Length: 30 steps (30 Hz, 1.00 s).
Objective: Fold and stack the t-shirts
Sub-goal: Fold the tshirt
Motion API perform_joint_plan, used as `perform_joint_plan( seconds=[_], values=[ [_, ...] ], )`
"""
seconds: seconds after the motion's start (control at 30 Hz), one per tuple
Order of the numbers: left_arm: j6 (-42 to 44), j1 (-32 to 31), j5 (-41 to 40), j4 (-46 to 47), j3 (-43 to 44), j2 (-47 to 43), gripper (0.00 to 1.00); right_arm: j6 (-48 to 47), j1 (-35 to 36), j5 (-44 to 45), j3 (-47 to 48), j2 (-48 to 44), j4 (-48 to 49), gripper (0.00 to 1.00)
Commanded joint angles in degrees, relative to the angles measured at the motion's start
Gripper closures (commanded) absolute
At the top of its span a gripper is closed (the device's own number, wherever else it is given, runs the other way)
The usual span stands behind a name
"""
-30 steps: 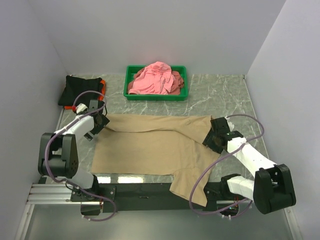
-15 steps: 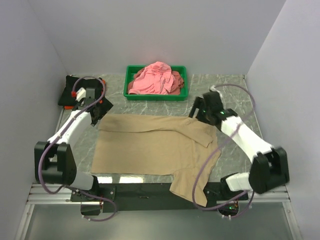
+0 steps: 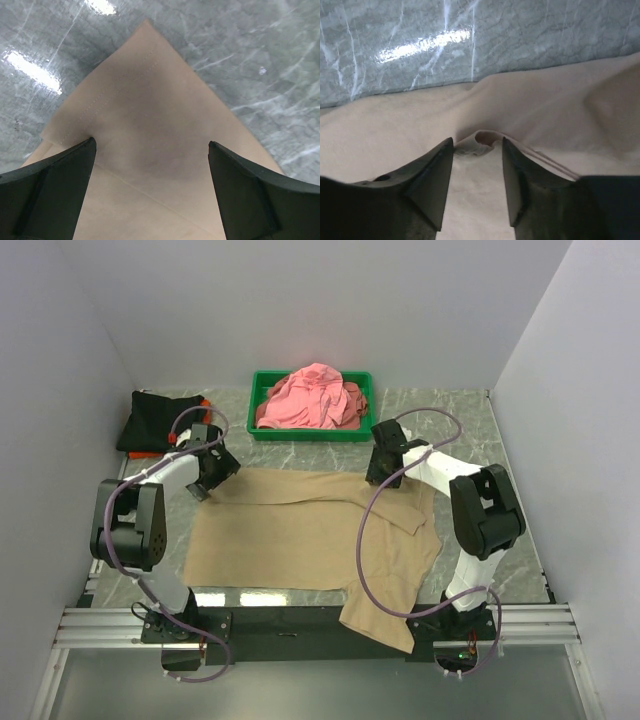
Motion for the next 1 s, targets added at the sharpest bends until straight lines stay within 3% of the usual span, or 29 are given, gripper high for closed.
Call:
perform_joint_plan(
  seconds=[0.0,0.17,0.3,0.4,0.5,0.73,0.97],
  values=[
    [0.5,0.2,-0.1,1.8,-0.6,1.2,0.01,1.1,0.4,1.2,1.6,-0.7,0.3,0.52],
    [0.2,0.5,-0.3,2.4,-1.9,1.3,0.01,1.7,0.9,1.0,-0.5,-1.7,0.9,0.59],
    [0.2,0.6,-0.2,2.7,-2.4,1.0,0.01,2.4,1.6,1.5,-1.4,-2.2,0.9,0.73],
    [0.1,0.6,-1.0,2.0,-2.2,1.0,0.01,3.1,2.0,3.0,-2.1,-3.4,0.3,0.91],
    [-0.2,0.7,-1.7,1.7,-2.3,0.7,0.01,3.5,2.4,3.5,-2.9,-5.0,-0.2,0.98],
    [-0.2,0.7,-1.9,1.6,-3.1,-0.3,0.01,4.4,5.6,3.3,-6.1,-12.1,-3.0,1.00],
    [-0.3,0.6,-2.5,0.8,-3.2,-1.1,0.01,11.7,10.8,-1.6,-14.7,-20.7,-2.9,1.00]
  ],
)
